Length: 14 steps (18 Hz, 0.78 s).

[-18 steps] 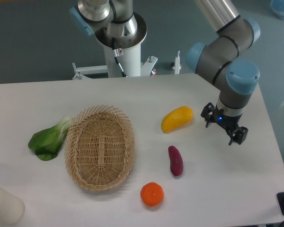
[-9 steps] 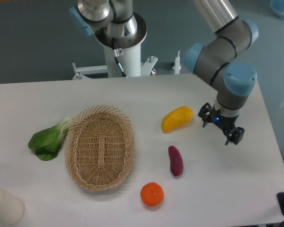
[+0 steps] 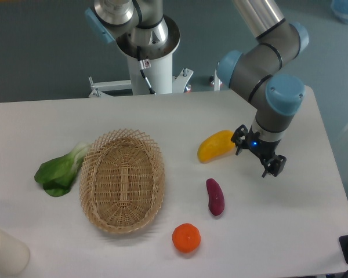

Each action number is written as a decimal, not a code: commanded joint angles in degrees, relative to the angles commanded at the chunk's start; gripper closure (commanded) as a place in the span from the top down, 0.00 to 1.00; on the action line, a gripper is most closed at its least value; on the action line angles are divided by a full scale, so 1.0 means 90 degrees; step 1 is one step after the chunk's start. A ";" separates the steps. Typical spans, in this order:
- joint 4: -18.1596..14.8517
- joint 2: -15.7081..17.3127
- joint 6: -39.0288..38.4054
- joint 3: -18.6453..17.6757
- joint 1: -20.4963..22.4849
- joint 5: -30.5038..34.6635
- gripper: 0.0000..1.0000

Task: Pick up the mango from the table
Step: 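Move the open gripper over the yellow mango, then lower the gripper around the mango and close on it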

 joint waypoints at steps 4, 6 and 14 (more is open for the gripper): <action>0.0000 0.0225 -0.0029 -0.0421 -0.0068 0.0049 1.00; -0.0019 0.0313 -0.0049 -0.0539 -0.0117 0.0059 1.00; -0.0381 0.0518 -0.0224 -0.0735 -0.0478 0.0644 1.00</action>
